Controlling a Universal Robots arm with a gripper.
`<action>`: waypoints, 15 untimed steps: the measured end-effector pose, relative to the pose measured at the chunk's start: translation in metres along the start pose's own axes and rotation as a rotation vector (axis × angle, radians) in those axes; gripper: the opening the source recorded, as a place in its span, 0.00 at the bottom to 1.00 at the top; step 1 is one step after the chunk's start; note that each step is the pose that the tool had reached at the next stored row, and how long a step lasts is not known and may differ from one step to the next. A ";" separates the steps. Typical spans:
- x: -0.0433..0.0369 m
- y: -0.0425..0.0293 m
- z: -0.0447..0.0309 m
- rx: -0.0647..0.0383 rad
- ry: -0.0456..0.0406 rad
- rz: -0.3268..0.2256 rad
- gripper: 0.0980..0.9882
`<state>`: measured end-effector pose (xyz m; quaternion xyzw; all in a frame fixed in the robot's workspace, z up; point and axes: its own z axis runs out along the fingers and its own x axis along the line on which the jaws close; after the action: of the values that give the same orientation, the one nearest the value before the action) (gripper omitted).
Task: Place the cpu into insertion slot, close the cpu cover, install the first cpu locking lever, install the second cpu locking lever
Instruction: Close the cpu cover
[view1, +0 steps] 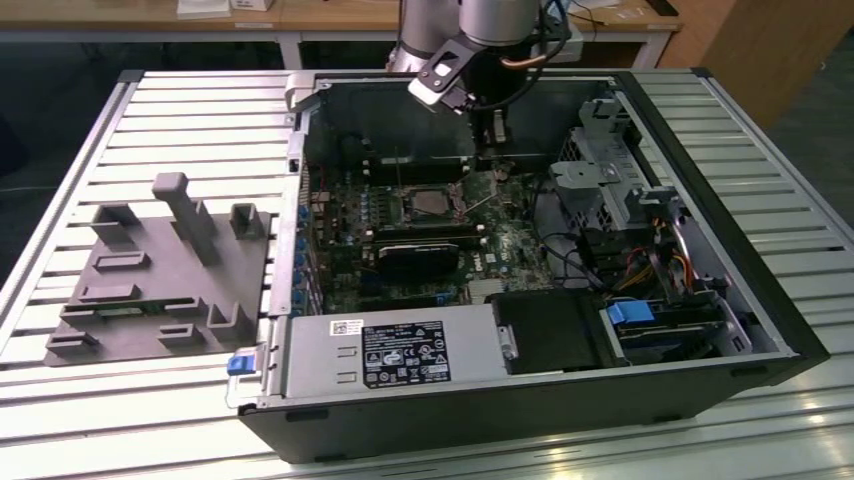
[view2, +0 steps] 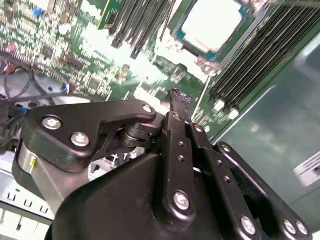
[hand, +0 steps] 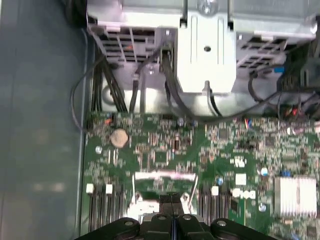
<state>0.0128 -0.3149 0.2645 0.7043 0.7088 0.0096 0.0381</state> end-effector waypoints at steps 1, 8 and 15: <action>0.0000 0.0034 0.0003 0.000 0.0001 0.000 0.00; -0.0001 0.0249 0.0018 0.002 0.0004 0.000 0.00; -0.0001 0.0387 0.0039 0.003 0.0004 0.000 0.00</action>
<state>0.0517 -0.3148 0.2632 0.7043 0.7088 0.0088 0.0371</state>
